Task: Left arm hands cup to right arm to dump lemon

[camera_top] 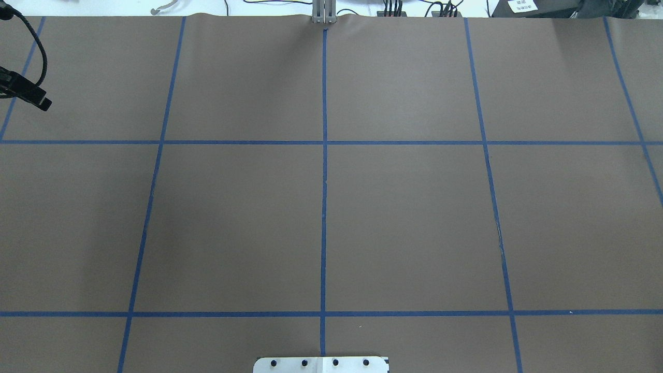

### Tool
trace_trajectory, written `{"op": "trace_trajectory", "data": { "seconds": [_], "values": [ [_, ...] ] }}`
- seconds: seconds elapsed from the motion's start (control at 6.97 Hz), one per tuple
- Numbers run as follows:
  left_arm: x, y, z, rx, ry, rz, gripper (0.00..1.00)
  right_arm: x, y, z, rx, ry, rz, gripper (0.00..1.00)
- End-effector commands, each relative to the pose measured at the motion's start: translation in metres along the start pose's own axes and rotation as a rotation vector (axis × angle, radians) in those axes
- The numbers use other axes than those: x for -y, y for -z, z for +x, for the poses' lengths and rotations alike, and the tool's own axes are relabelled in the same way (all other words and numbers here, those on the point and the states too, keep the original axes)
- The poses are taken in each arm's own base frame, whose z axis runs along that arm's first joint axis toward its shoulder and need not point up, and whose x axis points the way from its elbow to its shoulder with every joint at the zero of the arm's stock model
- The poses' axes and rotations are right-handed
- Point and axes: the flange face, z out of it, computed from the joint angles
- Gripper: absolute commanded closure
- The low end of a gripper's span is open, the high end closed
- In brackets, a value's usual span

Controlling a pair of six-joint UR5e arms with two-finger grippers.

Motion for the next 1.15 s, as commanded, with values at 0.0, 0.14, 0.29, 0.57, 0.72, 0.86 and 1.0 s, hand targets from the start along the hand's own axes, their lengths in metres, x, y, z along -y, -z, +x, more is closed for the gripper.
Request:
{"op": "trace_trajectory", "data": {
  "seconds": [0.0, 0.14, 0.29, 0.57, 0.72, 0.86, 1.0],
  "values": [
    [-0.001, -0.001, -0.001, 0.000, 0.003, -0.002, 0.00, 0.012, -0.010, 0.004, -0.060, 0.357, -0.032, 1.00],
    [-0.001, -0.001, 0.000, -0.003, 0.003, -0.002, 0.00, 0.023, -0.022, 0.000, -0.083, 0.494, -0.050, 1.00],
    [0.000, 0.001, 0.002, -0.013, 0.000, 0.002, 0.00, 0.036, -0.035, -0.013, -0.089, 0.573, -0.062, 1.00],
    [0.013, 0.009, 0.011, -0.020, -0.008, 0.024, 0.00, 0.061, -0.079, -0.033, -0.063, 0.623, -0.091, 1.00],
    [0.017, 0.014, 0.016, -0.023, -0.033, 0.048, 0.00, 0.074, -0.107, -0.047, -0.036, 0.645, -0.095, 1.00],
    [0.022, 0.017, 0.020, -0.035, -0.058, 0.105, 0.00, 0.081, -0.127, -0.057, -0.019, 0.651, -0.109, 1.00],
    [0.024, 0.007, 0.038, -0.055, -0.097, 0.119, 0.00, 0.087, -0.155, -0.070, -0.001, 0.664, -0.112, 1.00]
  ]
}}
